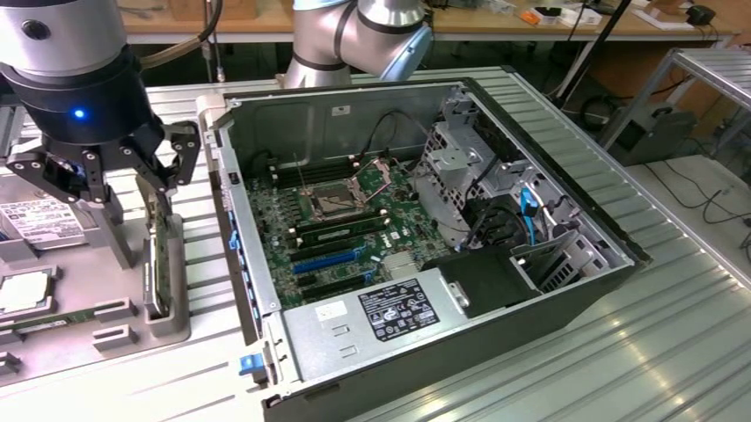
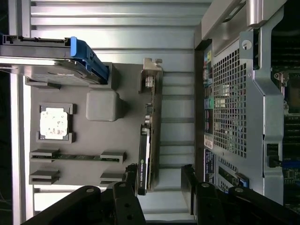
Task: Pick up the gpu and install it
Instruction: 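Pick up the gpu and move the gpu toward the slot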
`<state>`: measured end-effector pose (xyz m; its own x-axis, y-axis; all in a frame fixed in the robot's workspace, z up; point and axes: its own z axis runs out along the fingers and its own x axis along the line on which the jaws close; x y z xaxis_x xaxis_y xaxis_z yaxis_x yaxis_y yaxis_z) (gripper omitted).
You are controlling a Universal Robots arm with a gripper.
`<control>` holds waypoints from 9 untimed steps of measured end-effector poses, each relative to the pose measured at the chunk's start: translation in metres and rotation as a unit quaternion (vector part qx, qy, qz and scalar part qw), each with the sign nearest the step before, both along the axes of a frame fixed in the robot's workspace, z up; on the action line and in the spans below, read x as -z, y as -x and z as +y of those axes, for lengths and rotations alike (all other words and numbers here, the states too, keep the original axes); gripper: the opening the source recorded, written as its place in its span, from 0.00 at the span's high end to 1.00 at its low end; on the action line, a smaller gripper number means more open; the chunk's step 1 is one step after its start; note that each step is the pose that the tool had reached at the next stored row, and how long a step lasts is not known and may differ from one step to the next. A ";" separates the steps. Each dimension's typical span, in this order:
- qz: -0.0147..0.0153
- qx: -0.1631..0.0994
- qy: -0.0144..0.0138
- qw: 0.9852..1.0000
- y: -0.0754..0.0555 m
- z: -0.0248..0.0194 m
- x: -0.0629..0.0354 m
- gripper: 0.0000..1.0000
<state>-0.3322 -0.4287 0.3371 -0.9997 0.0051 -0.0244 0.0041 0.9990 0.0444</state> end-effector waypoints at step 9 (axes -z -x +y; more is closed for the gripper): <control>0.000 0.000 0.000 1.000 0.000 -0.0021 0.0124 0.50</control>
